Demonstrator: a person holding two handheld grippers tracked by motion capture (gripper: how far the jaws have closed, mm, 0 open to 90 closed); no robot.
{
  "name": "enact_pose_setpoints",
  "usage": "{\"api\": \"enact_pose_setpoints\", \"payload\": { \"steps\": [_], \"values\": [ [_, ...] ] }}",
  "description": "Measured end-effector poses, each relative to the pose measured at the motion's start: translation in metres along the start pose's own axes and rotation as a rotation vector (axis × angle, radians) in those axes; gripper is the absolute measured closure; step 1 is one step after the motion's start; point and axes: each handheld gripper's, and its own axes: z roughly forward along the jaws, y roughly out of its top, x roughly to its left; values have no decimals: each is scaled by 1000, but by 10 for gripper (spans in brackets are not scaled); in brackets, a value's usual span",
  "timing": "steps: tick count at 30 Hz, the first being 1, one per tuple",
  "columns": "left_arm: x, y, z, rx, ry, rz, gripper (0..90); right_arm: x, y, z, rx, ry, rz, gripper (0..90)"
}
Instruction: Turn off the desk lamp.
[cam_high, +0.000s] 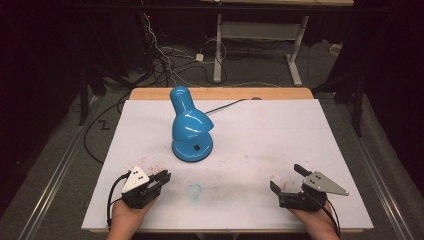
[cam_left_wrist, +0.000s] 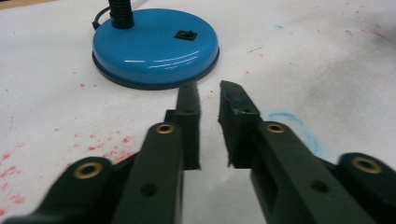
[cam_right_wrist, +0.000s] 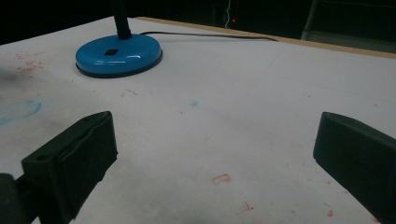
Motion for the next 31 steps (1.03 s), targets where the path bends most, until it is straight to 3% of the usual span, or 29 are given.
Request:
{"api": "enact_pose_setpoints", "payload": {
  "steps": [2, 3, 5, 6, 8, 13, 15, 21, 26, 31],
  "values": [
    [0, 1, 1, 12, -5, 2, 613, 0, 0, 0, 2, 1, -5, 3],
    [2, 2, 2, 29, -32, -14, 549, 0, 0, 0, 3, 2, -10, 3],
    [3, 2, 3, 28, -41, -27, 396, -1, -1, 1, 7, 0, -10, 3],
    [4, 2, 3, 29, -39, -42, 396, -1, -1, 1, 7, 0, -10, 3],
    [5, 2, 2, 30, -33, -48, 243, -1, -1, 0, 8, -1, -11, 3],
    [6, 2, 2, 39, -33, -45, 110, -1, -1, 0, 8, 0, -11, 3],
    [5, 3, 2, 38, -31, -40, 15, -1, -1, 0, 8, 0, -12, 3],
    [1, 7, -6, -39, -12, -24, 0, -1, 0, -5, -2, 0, -11, 3],
    [5, 8, -7, -48, -17, -34, 0, -6, -3, -3, 15, -10, -9, 3],
    [5, 8, -4, -27, -19, -4, 0, -5, -3, -5, 17, -19, -8, 3]
  ]
}}
